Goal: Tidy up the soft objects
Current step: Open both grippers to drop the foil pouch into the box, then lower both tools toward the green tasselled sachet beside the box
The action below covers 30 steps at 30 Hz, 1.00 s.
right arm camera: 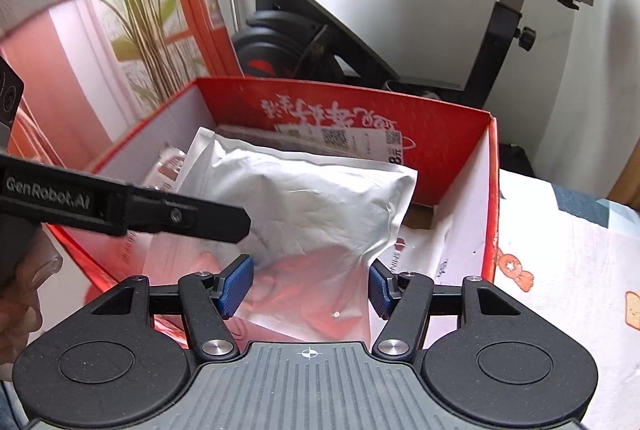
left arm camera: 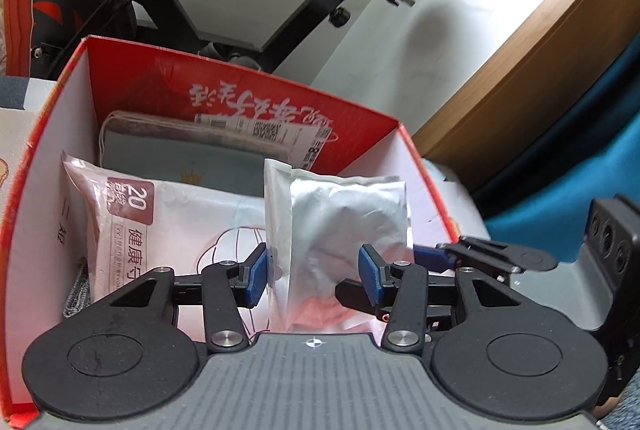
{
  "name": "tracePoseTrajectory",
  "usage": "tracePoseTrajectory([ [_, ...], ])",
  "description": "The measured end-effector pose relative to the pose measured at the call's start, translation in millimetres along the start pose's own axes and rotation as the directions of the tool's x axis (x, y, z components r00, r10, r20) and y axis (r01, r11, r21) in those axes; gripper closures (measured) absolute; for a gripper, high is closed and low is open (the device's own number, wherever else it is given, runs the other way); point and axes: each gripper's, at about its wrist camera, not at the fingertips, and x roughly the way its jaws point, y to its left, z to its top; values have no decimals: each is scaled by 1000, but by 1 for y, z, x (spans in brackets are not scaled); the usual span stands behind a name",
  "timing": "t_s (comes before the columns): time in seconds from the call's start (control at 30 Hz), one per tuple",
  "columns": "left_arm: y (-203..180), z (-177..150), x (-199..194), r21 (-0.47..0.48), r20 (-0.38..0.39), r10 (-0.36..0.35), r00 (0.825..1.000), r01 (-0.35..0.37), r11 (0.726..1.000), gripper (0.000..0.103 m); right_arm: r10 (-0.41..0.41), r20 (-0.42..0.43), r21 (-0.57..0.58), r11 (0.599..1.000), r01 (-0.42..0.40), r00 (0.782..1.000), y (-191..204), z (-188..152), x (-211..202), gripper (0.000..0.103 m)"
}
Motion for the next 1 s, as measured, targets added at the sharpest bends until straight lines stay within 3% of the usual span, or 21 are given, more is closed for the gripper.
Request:
tracePoseTrajectory([
  [0.17,2,-2,6,-14,-5,15,1000,-15,1000,53,-26,-13,-22,999,25,1000,5,2,4,45],
  [0.3,0,-3,1,11,12,42,999,-42,999,53,-55,-2,-38,998,54,999,7,2,-2,32],
  [0.53,-10,-1,-30,84,94,85,992,-93,992,51,-75,50,-36,996,77,996,9,2,-27,32],
  [0.73,-26,-11,-68,190,202,145,969,-184,964,48,-67,128,-14,997,69,990,14,-2,-61,16],
  [0.77,-28,-14,-74,207,218,153,964,-199,958,47,-64,140,-5,998,65,988,15,-4,-67,8],
  [0.87,-33,-25,-94,239,262,176,949,-240,941,31,-67,181,11,998,66,981,19,-12,-83,2],
  [0.93,-34,-35,-106,243,290,186,939,-261,934,7,-80,201,26,997,77,976,21,-18,-92,1],
  [1.0,-33,-46,-118,234,320,196,927,-278,932,3,-84,218,42,996,76,972,25,-26,-100,1],
])
